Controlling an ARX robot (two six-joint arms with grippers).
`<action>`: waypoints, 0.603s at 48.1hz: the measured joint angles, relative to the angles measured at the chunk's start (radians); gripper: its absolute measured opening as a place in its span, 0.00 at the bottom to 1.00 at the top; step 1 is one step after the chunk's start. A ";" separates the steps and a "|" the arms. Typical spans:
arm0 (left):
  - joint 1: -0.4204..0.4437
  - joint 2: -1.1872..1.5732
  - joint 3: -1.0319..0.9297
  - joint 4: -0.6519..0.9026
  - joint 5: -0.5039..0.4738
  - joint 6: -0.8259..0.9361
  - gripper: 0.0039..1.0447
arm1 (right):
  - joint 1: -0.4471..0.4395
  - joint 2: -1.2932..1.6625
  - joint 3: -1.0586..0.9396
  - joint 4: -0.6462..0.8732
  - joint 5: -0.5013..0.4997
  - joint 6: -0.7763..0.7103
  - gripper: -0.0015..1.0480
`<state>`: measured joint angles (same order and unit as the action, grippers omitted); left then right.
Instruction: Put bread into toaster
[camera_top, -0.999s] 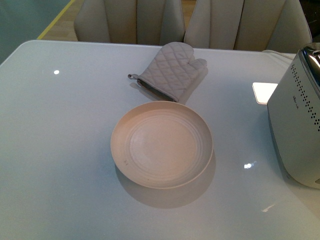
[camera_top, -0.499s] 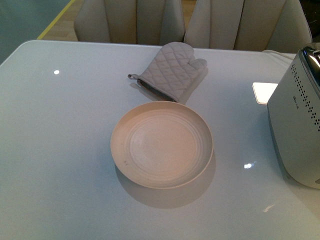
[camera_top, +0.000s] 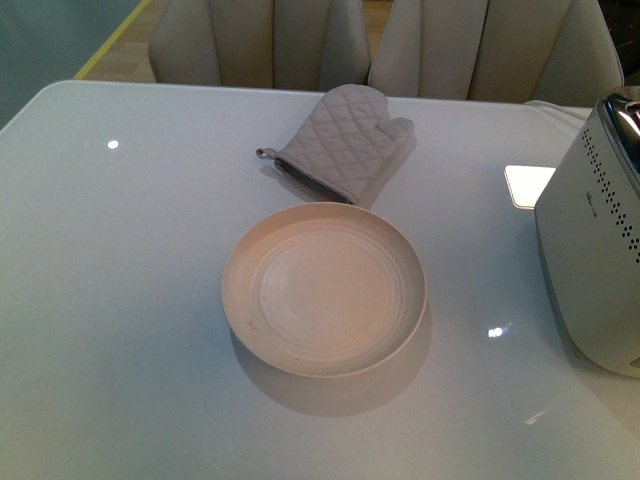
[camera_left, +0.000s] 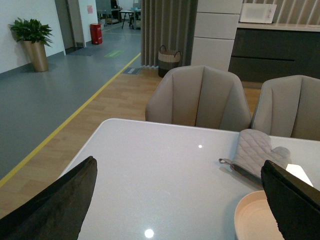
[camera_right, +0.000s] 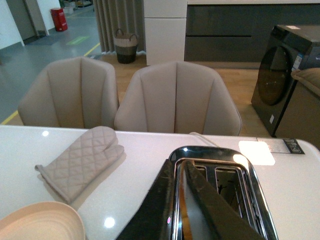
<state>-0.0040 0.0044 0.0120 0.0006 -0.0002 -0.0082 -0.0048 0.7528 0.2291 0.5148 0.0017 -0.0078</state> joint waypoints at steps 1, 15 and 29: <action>0.000 0.000 0.000 0.000 0.000 0.000 0.94 | 0.000 -0.013 -0.014 0.000 -0.001 0.000 0.06; 0.000 0.000 0.000 0.000 0.000 0.000 0.94 | 0.001 -0.150 -0.116 -0.032 -0.002 0.004 0.02; 0.000 0.000 0.000 0.000 0.000 0.000 0.94 | 0.001 -0.320 -0.183 -0.137 -0.002 0.004 0.02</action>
<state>-0.0040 0.0044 0.0120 0.0006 -0.0002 -0.0082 -0.0036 0.4324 0.0463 0.3779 -0.0002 -0.0040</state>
